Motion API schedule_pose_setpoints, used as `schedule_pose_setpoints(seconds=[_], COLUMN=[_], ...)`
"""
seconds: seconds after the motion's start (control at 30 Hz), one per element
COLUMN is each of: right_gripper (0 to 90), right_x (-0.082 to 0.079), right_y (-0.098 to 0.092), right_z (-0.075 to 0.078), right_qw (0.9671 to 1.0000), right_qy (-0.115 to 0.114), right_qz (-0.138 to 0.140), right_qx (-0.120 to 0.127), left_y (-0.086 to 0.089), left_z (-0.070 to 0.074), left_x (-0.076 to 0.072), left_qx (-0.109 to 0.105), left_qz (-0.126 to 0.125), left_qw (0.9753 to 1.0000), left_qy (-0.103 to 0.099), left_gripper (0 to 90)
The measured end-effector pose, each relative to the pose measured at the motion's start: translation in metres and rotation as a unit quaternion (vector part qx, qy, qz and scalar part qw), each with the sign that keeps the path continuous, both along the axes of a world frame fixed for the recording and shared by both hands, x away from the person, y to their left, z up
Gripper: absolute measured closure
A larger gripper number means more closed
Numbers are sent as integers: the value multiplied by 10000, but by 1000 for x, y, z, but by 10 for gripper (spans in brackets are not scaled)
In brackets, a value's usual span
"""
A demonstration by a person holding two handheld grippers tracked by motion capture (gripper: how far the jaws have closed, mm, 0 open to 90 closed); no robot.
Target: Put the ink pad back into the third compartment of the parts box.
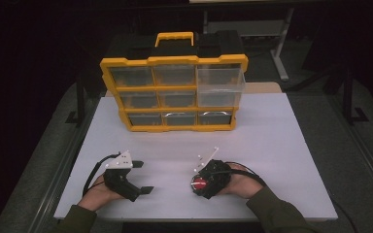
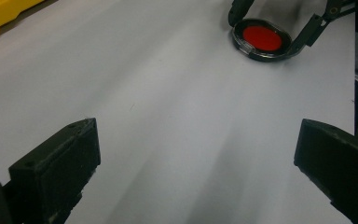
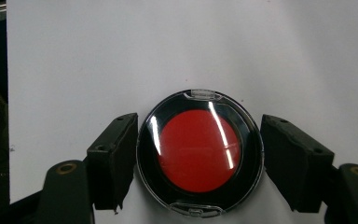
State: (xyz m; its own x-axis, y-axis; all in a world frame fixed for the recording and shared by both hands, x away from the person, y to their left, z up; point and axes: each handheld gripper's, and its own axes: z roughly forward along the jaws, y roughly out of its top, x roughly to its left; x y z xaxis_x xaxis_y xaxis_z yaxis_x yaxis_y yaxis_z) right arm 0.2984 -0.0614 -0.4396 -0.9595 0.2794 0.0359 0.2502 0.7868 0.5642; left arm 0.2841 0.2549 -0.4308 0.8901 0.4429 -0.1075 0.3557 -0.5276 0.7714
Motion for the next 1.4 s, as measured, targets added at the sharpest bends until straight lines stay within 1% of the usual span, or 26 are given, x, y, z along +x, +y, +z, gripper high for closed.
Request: schedule_pose_setpoints(seconds=[0.13,0.23,0.27,0.3,0.57,0.63,0.7,0.83,0.93,0.97,1.07,1.1,1.2,1.3,1.4], right_gripper=[287,287,287,287,287,287,287,287,287,287,287,287,288,287,287], right_x=[1,2,2,4,9,11,11,14,15,16,17,18,19,21,22], right_y=[-1,-5,-5,-7,-17,-20,-22,-27,-30,-33,-36,-38,-41,-46,-49], right_z=[1,3,3,4,9,11,11,13,14,15,15,16,17,19,20], right_qw=[10000,9998,9998,9998,9993,9989,9988,9979,9978,9974,9970,9964,9962,9951,9946], right_qy=[14,49,49,34,-1,12,2,18,1,15,15,35,16,18,18], right_qz=[-46,-166,-166,-208,-365,-470,-484,-636,-648,-711,-757,-825,-853,-970,-1013], right_qx=[-14,22,22,59,95,95,103,131,129,139,152,176,179,198,212], left_y=[0,1,1,1,2,2,2,3,3,3,3,3,3,3,3], left_z=[0,0,0,0,0,0,0,-1,-1,-1,-1,-1,-1,-1,-1], left_x=[0,0,0,0,1,1,1,1,1,1,1,1,1,1,1], left_qx=[-8,-24,-24,-29,-41,-35,-36,1,-5,-2,-5,-8,-16,-25,-30], left_qz=[14,40,40,56,88,100,111,126,131,123,120,120,118,120,119], left_qw=[10000,10000,10000,10000,10000,9999,9999,9999,9999,9999,9999,9999,9999,9999,9999], left_qy=[-9,-7,-7,-4,-7,-7,-5,-4,1,-10,-12,-13,-11,-9,-7], left_gripper=[0,0,0,0,0,0,0,0,0,0,0,0,0,0,0])
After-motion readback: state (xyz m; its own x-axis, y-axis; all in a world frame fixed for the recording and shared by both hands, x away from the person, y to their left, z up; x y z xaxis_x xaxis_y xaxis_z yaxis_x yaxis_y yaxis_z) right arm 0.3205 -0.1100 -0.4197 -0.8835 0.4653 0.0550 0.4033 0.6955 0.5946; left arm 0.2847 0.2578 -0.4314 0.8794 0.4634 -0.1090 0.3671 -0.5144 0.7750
